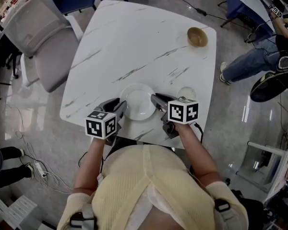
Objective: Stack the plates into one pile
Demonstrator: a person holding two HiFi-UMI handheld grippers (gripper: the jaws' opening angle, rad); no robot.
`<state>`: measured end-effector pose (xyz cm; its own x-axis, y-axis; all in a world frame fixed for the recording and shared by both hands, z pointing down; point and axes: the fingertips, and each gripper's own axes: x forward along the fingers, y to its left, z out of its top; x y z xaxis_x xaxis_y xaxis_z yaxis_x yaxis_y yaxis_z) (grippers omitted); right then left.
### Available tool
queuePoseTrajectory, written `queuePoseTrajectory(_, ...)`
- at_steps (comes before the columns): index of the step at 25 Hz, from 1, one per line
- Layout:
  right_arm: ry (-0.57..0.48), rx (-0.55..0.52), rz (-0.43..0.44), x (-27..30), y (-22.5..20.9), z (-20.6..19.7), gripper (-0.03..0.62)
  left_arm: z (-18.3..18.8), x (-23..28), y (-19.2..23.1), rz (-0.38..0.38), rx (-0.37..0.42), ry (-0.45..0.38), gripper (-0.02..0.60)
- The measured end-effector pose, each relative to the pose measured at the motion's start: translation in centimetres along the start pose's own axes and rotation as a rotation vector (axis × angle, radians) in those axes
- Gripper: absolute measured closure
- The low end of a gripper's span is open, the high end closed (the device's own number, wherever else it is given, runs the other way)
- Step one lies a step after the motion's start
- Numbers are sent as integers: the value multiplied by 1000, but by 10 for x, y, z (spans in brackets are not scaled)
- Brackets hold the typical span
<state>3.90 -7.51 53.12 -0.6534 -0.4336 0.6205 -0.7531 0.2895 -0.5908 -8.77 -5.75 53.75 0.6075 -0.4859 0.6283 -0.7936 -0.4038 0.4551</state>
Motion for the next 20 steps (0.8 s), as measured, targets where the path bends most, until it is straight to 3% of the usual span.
queuePoseTrajectory(12,51,-132,-75,3,-2,-8,497,-1,0,-1,45,89,20,462)
queuePoseTrajectory(20,54,-280,-125,2,1,-5,482,6,-8,6,70,105,-9,462)
